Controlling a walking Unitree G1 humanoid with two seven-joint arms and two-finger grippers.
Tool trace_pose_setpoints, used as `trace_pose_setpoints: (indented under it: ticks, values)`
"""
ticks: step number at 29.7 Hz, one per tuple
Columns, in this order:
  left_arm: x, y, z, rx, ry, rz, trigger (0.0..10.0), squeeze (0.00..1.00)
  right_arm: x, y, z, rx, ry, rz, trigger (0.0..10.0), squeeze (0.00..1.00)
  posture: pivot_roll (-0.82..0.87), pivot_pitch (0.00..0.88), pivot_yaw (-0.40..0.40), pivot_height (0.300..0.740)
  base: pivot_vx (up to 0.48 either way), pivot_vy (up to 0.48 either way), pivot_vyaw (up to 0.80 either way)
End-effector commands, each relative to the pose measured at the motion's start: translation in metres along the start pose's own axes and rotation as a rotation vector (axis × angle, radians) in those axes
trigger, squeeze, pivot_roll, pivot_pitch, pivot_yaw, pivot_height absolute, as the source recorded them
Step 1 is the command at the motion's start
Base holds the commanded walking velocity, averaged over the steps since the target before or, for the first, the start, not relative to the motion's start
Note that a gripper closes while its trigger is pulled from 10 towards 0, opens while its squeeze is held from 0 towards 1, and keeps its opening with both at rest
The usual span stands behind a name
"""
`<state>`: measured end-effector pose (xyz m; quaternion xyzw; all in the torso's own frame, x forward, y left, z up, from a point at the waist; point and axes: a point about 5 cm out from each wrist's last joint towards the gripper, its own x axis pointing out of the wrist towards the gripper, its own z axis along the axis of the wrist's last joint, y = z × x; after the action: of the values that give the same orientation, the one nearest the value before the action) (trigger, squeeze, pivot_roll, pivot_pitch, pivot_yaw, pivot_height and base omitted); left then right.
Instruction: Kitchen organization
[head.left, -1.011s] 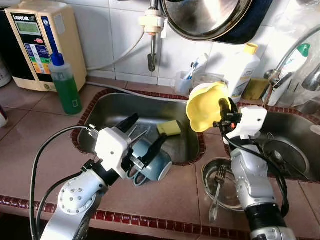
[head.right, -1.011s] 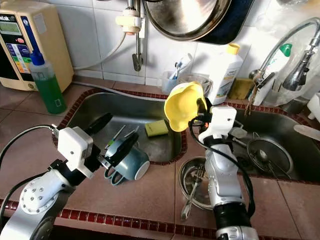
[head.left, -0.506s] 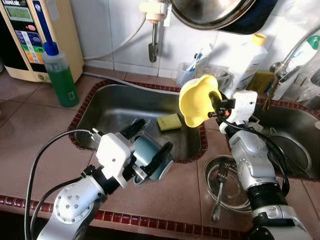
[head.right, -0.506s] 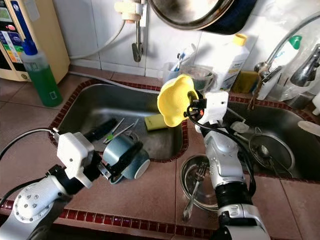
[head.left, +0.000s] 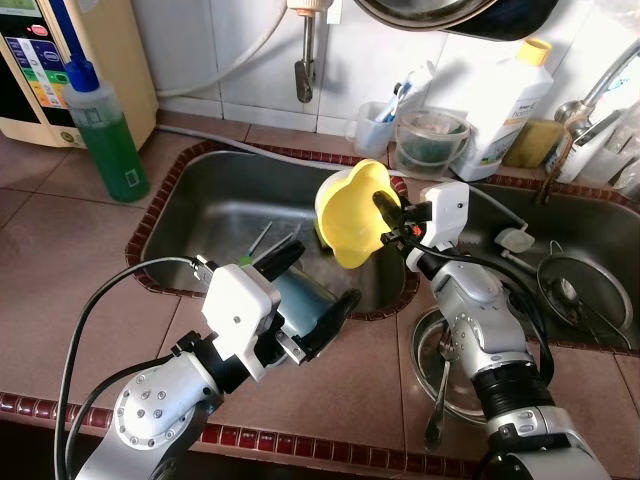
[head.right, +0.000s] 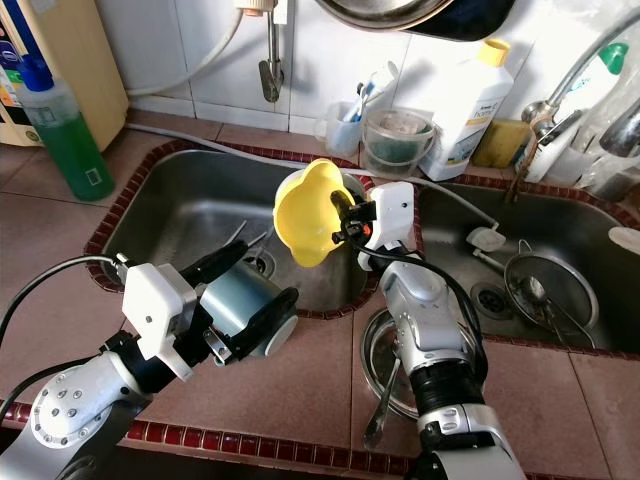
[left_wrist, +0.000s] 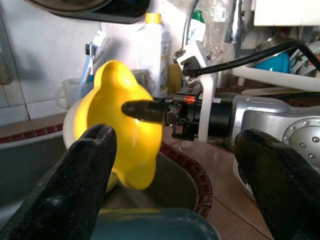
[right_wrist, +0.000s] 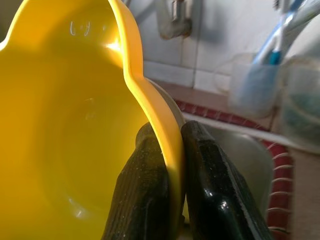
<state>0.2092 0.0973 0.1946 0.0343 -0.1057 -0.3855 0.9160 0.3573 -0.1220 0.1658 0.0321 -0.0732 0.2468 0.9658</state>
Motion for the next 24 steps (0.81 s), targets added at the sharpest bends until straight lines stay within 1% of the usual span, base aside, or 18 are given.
trace_pose_setpoints:
  ticks: [1,4,5,10,20,21,22,23,24]
  values:
    - [0.0003,-0.0028,0.0078,0.004,-0.023,-0.008,10.0,0.0,-0.0007,-0.0004,0.0057,-0.003,-0.015,0.017,10.0,0.0,-0.06,0.187,-0.076,0.74,0.0,0.0,0.0]
    - [0.0002,-0.0043,0.0097,0.001,-0.024,-0.011,10.0,0.0,-0.0018,-0.0027,0.0033,0.007,0.003,0.021,10.0,0.0,-0.06,0.192,-0.079,0.74,0.0,0.0,0.0]
    - [-0.0001,-0.0045,0.0102,-0.001,-0.021,-0.013,10.0,0.0,-0.0023,-0.0043,0.0019,0.025,0.019,0.019,10.0,0.0,-0.06,0.192,-0.079,0.74,0.0,0.0,0.0]
    - [-0.0005,-0.0036,0.0124,-0.003,-0.019,-0.013,10.0,0.0,-0.002,-0.0062,0.0011,0.057,0.044,0.034,10.0,0.0,-0.06,0.199,-0.083,0.74,0.0,0.0,0.0]
    - [-0.0004,-0.0067,0.0162,-0.005,-0.024,-0.018,10.0,0.0,0.0017,-0.0064,-0.0008,0.107,0.083,0.065,10.0,0.0,-0.06,0.197,-0.083,0.74,0.0,0.0,0.0]
    - [-0.0001,-0.0068,0.0165,-0.004,-0.024,-0.018,10.0,0.0,0.0021,-0.0057,-0.0007,0.113,0.087,0.078,10.0,0.05,-0.06,0.197,-0.084,0.74,0.0,0.0,0.0]
    - [0.0,-0.0069,0.0166,-0.003,-0.024,-0.018,10.0,0.0,0.0024,-0.0051,-0.0006,0.117,0.09,0.088,10.0,0.05,-0.06,0.197,-0.084,0.74,0.0,0.0,0.0]
    - [0.0003,-0.0069,0.0166,-0.007,-0.026,-0.019,10.0,0.0,0.0028,-0.005,-0.0004,0.123,0.092,0.09,10.0,0.29,-0.06,0.198,-0.087,0.74,0.0,0.0,0.0]
    - [0.0005,-0.0069,0.0168,-0.005,-0.025,-0.019,10.0,0.0,0.0033,-0.0044,-0.0005,0.138,0.099,0.101,10.0,1.0,-0.06,0.198,-0.087,0.74,0.0,0.0,0.0]
